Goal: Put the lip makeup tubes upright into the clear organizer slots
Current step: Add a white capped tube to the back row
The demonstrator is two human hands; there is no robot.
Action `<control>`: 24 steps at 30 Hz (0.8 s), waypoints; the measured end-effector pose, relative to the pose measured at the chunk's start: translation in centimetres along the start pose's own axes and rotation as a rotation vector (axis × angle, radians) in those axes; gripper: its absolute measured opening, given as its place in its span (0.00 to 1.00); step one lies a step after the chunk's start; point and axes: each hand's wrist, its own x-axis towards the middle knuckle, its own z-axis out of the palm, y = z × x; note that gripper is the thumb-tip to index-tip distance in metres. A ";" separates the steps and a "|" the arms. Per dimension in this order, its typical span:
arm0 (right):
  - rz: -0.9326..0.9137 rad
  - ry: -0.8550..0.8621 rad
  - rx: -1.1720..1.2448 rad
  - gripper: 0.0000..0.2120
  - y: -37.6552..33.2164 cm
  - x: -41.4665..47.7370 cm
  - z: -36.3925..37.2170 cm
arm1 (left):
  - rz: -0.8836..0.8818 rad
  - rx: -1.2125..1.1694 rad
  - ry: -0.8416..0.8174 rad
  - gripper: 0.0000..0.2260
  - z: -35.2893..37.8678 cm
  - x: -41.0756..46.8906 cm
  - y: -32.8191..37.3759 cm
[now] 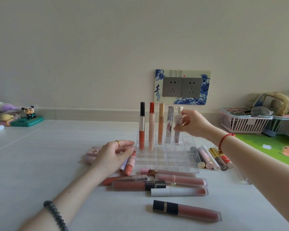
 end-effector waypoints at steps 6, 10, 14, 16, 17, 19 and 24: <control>-0.007 -0.012 0.005 0.16 0.2 0.0 -0.1 | 0.010 -0.001 -0.009 0.06 0.0 0.0 -0.1; -0.005 -0.032 0.005 0.19 0.1 0.1 -0.3 | 0.002 -0.022 -0.012 0.06 -0.1 0.0 -0.1; 0.000 -0.045 0.019 0.19 0.1 -0.2 -0.4 | -0.005 -0.025 -0.010 0.09 0.0 0.0 -0.2; 0.011 -0.027 0.023 0.21 0.2 -0.4 -0.6 | 0.004 -0.017 0.003 0.08 0.0 0.0 -0.1; 0.021 -0.012 0.024 0.23 0.2 -0.6 -0.9 | 0.014 -0.015 0.017 0.07 0.0 0.0 0.0; 0.049 0.022 0.017 0.26 0.3 -1.2 -1.5 | 0.039 -0.007 0.054 0.07 -0.1 -0.2 0.3; 0.026 0.170 -0.012 0.23 -0.3 -4.4 -2.8 | 0.117 -0.028 0.112 0.08 -0.7 -0.6 1.1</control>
